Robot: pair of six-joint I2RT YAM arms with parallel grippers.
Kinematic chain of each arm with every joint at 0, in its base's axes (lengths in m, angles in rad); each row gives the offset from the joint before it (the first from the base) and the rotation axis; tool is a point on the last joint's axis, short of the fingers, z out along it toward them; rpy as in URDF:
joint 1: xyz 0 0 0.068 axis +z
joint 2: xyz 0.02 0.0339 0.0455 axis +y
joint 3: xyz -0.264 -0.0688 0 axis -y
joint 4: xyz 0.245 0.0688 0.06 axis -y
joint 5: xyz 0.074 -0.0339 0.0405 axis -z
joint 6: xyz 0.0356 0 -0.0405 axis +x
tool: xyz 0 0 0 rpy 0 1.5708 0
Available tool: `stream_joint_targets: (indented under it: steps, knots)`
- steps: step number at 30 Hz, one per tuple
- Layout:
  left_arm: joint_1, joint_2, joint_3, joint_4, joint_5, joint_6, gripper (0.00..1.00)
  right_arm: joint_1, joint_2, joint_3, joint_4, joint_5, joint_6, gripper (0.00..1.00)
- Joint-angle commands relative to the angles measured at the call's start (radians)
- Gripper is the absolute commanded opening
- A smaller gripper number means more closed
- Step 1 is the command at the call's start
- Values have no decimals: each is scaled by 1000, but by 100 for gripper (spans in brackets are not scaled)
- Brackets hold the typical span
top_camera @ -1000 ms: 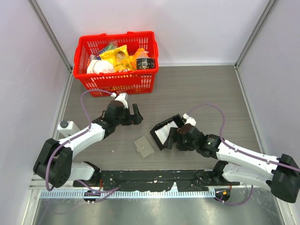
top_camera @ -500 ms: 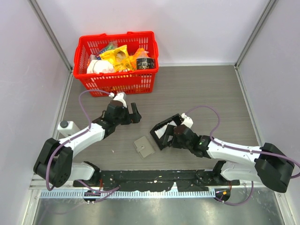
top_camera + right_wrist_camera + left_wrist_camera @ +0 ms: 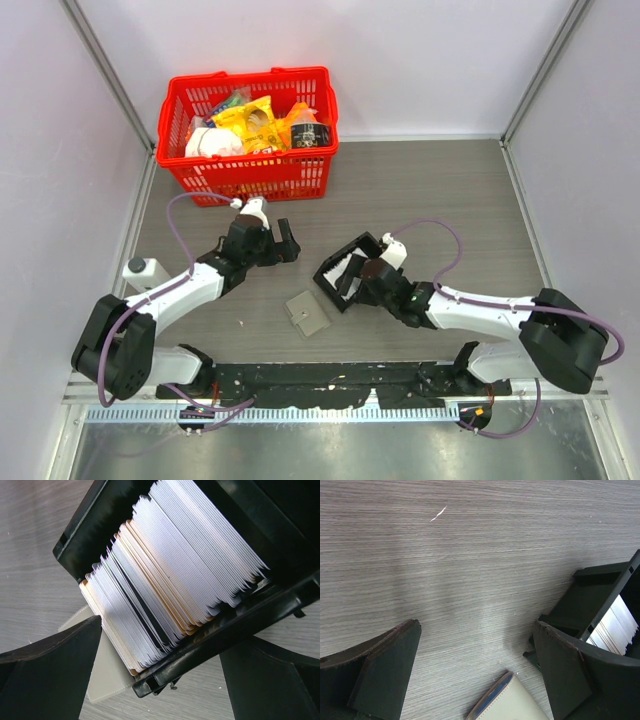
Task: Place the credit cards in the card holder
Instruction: Move the storage box to the center of the board.
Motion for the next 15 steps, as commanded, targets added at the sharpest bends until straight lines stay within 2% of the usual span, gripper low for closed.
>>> stream_joint_targets:
  steps: [1, 5, 8, 12, 15]
  knots:
    - [-1, -14, 7, 27, -7, 1, 100, 7, 26, 50, 137, 92, 70, 100]
    - [-3, 20, 23, 55, 41, -4, 100, 5, 74, 73, 168, 105, 99, 100]
    - [-3, 55, 47, 59, 140, 1, 100, 4, 89, 88, 183, 112, 99, 100]
    - [-3, 49, 35, 69, 219, 13, 90, 4, 94, 113, 174, 114, 65, 100]
    - [-3, 11, 0, 78, 248, 39, 90, -1, 88, 122, 154, 116, 51, 100]
